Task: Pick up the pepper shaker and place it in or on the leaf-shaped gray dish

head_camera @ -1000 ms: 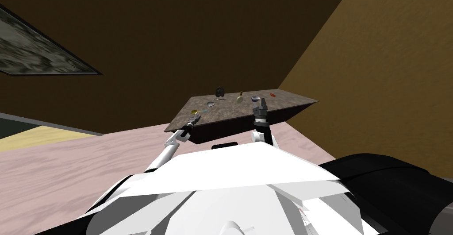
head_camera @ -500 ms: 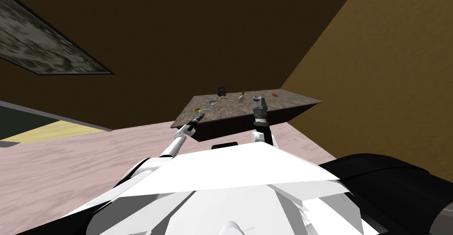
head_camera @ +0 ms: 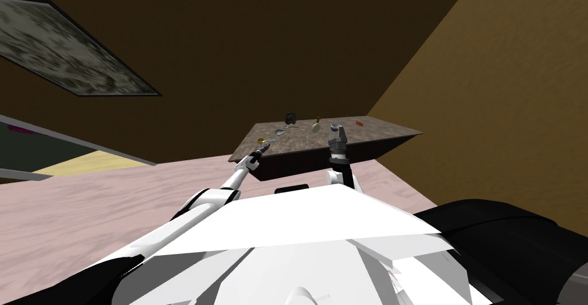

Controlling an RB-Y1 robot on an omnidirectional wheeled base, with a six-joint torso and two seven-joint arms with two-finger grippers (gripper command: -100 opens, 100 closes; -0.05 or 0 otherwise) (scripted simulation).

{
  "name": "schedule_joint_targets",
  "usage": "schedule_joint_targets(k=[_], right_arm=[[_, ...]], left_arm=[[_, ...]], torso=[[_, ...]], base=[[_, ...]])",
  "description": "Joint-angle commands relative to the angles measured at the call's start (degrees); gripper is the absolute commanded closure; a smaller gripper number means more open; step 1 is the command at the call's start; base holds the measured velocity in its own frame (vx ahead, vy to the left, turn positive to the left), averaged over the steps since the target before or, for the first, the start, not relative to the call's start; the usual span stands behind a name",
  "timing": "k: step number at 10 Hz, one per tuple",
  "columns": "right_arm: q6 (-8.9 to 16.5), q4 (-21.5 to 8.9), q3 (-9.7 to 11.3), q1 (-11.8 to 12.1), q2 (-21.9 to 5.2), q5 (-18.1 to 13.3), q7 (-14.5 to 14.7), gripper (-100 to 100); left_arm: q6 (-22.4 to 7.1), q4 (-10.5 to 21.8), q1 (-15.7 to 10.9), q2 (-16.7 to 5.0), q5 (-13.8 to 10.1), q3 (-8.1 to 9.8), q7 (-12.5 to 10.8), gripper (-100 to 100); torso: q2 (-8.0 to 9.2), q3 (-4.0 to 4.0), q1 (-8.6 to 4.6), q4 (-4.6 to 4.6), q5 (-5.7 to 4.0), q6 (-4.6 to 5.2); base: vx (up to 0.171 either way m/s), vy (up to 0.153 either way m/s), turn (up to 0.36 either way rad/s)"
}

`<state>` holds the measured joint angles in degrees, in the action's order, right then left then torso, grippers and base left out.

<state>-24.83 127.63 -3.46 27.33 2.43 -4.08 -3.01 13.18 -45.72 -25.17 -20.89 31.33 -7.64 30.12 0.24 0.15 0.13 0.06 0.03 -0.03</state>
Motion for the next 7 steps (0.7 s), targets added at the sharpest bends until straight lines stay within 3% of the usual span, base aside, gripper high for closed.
schedule_joint_targets(k=[1, 2, 3, 7], right_arm=[[0.0, 0.0, 0.0, 0.0, 0.0, 0.0, 0.0, 0], [0.0, 0.0, 0.0, 0.0, 0.0, 0.0, 0.0, 0], [0.0, 0.0, 0.0, 0.01, 0.0, 0.0, 0.0, 0], [0.0, 0.0, 0.0, 0.01, 0.0, 0.0, 0.0, 0]], left_arm=[[-0.99, 0.36, -1.97, 0.34, 0.16, -0.49, -0.18, -100], [-1.03, -0.53, -0.94, 0.11, 0.11, -0.64, -0.35, -100], [-1.24, -0.58, -1.04, 0.12, 0.12, -0.7, -0.43, 100], [-1.22, -0.58, -1.04, 0.1, 0.13, -0.69, -0.39, 100]], torso=[[0.0, 0.0, 0.0, 0.0, 0.0, 0.0], [-0.09, -0.05, -0.08, -0.02, -0.01, 0.0], [-0.16, -0.1, -0.15, -0.05, -0.02, -0.01], [-0.23, -0.14, -0.17, -0.07, -0.02, -0.01]], base=[[-0.029, 0.028, 0.003], [-0.008, 0.008, -0.004], [0.0, 0.0, 0.0], [0.0, 0.0, 0.0]])
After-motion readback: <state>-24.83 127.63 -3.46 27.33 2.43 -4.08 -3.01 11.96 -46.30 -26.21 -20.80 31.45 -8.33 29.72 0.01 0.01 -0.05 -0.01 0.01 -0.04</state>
